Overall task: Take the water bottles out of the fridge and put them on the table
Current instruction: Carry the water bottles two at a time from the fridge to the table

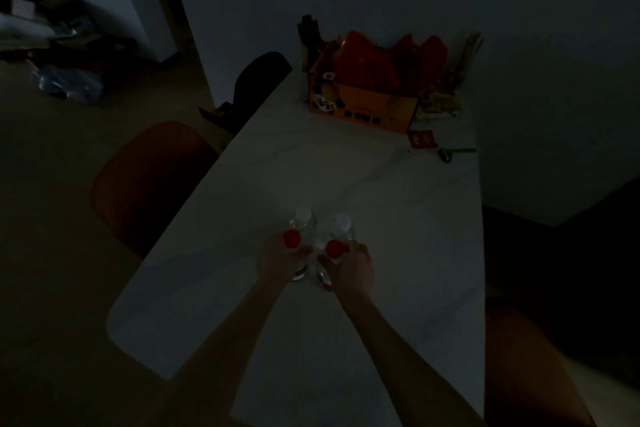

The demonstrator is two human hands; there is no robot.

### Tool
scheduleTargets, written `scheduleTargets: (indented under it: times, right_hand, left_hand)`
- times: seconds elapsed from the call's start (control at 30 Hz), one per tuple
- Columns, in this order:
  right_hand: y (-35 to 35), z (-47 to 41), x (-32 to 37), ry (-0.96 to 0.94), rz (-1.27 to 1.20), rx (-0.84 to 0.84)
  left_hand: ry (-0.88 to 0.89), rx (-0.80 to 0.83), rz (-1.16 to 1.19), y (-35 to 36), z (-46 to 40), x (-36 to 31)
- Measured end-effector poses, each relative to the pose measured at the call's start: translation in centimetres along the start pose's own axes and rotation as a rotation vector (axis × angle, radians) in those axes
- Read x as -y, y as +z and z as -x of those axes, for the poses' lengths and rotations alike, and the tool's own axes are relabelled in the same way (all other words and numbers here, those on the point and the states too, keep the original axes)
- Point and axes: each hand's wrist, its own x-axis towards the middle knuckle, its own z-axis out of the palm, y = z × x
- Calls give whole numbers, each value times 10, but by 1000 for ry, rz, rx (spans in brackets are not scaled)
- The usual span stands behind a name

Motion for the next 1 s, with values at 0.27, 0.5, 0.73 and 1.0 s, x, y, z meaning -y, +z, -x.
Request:
scheduleTargets:
  times: [0.27,0.5,0.73,1.0]
  right_hand:
    - [-22,15,5,-19,-75,32]
    - [-174,44,52,-150,-478,-243]
    - [-396,141,31,-319,-627,-598]
    - [-577,283,-112,-359,-625,-888]
  left_hand:
    - [26,39,17,-32,13,-36]
    - [273,53,368,-76,65,-180]
    - [630,330,589,-53,208,-333]
    - [793,629,654,71,424,-446]
